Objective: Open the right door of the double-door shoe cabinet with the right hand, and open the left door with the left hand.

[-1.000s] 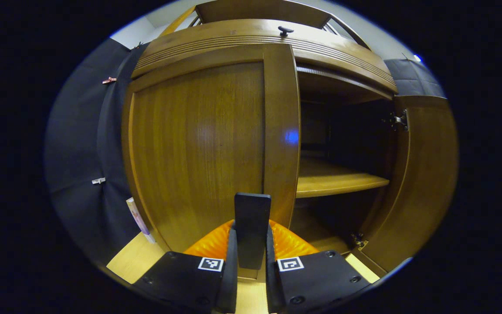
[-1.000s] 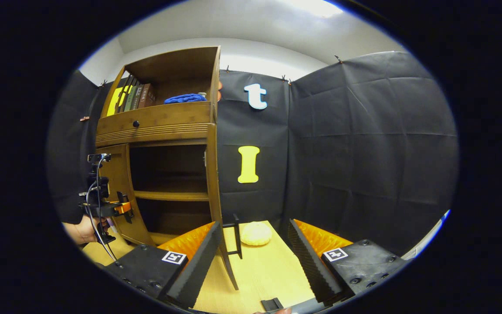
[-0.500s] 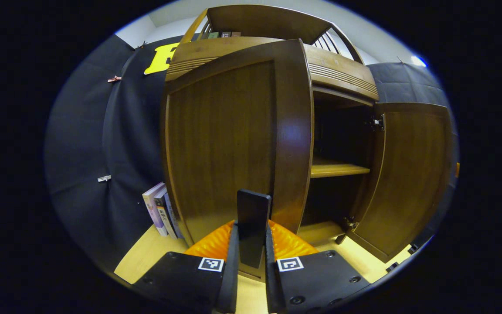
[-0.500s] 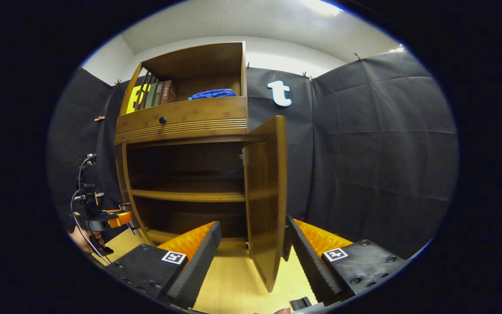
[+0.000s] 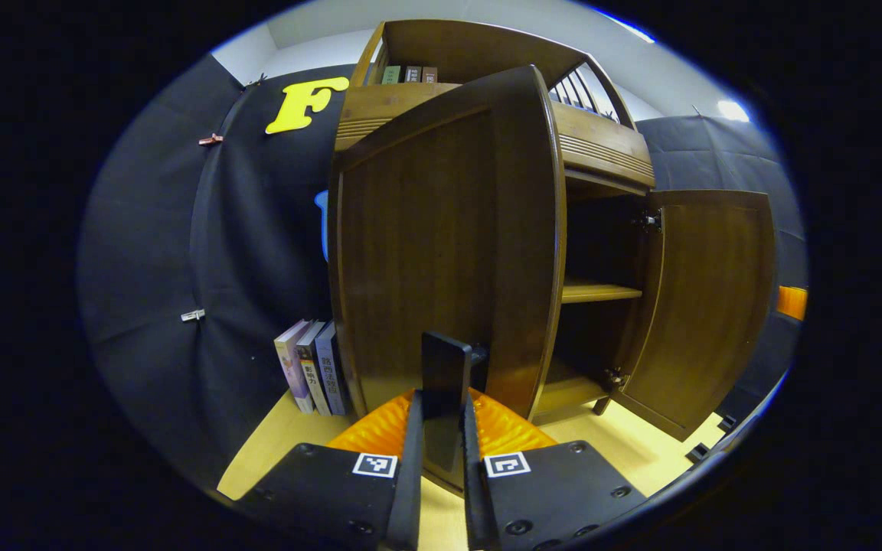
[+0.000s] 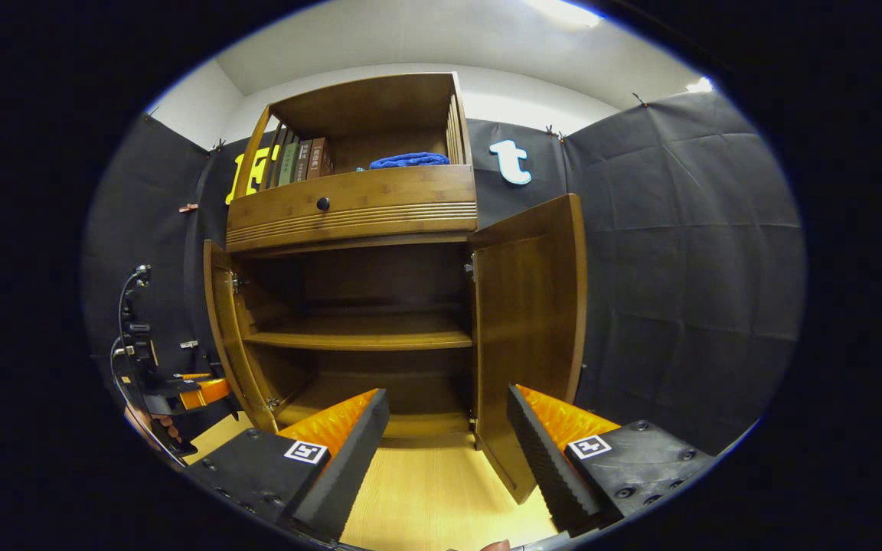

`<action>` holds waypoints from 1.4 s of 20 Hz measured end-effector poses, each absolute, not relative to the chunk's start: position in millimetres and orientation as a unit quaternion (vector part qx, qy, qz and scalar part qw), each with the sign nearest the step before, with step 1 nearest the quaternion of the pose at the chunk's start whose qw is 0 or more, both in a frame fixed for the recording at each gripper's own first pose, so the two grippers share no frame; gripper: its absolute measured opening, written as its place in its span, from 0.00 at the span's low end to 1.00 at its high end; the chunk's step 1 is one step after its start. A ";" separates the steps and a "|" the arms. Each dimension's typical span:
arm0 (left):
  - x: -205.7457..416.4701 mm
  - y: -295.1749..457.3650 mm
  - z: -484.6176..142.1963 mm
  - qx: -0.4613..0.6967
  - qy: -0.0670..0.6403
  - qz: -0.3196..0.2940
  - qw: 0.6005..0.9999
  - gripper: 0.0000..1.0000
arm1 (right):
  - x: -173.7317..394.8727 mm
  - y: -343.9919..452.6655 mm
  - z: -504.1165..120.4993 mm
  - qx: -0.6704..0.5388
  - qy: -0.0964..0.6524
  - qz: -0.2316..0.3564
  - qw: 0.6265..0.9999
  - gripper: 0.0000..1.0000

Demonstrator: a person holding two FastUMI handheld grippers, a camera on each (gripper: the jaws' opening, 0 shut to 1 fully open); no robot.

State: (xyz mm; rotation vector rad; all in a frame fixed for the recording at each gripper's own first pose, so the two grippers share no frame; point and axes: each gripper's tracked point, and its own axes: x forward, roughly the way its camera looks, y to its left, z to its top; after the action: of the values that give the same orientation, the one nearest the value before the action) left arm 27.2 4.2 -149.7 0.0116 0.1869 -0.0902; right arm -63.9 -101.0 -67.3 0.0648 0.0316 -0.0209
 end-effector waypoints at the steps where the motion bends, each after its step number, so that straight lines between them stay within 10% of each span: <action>1: 22.6 9.4 -149.9 0.004 0.093 -0.042 0.995 0.26 | -64.2 -96.2 -69.1 0.031 0.019 -0.009 0.999 0.98; 28: -36.6 140.8 -138.6 0.019 0.086 0.043 0.995 0.10 | -43.5 -35.8 -69.7 0.047 0.015 0.054 0.997 1.00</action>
State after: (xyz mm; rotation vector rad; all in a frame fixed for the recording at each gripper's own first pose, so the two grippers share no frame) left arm -36.6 140.8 -138.6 0.0387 0.1727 0.0868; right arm -43.5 -35.8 -69.7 0.0932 0.0306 0.1072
